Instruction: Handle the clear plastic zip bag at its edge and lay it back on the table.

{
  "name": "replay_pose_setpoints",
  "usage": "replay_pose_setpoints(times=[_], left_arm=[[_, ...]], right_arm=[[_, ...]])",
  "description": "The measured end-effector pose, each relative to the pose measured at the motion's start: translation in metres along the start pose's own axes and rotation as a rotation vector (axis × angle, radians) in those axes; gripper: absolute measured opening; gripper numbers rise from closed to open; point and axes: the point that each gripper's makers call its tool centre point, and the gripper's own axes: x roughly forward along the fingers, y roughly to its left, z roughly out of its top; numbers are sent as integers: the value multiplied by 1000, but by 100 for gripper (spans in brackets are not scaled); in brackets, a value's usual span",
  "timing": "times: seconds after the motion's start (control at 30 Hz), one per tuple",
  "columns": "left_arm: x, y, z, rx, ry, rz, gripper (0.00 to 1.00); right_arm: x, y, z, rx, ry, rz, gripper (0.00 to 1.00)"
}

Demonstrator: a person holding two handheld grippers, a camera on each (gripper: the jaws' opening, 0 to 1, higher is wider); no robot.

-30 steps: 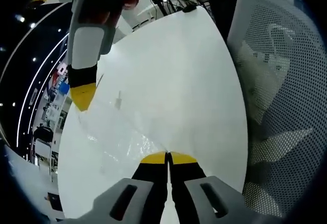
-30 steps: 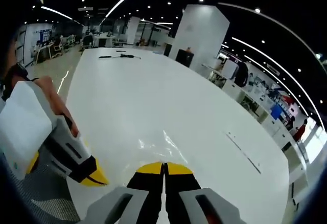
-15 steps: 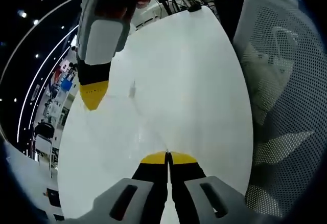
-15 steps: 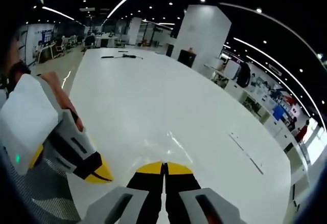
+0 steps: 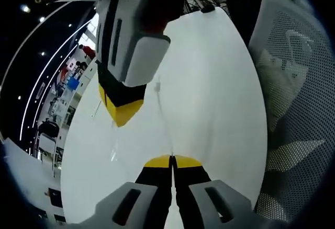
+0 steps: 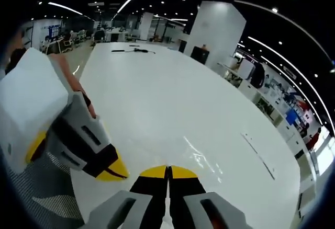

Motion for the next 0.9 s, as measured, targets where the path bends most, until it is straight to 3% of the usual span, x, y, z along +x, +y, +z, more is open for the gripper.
replay_pose_setpoints(times=[0.57, 0.9], left_arm=[[-1, 5, -1, -22, 14, 19, 0], [5, 1, -4, -9, 22, 19, 0]], right_arm=[[9, 12, -14, -9, 39, 52, 0], [-1, 17, -22, 18, 54, 61, 5]])
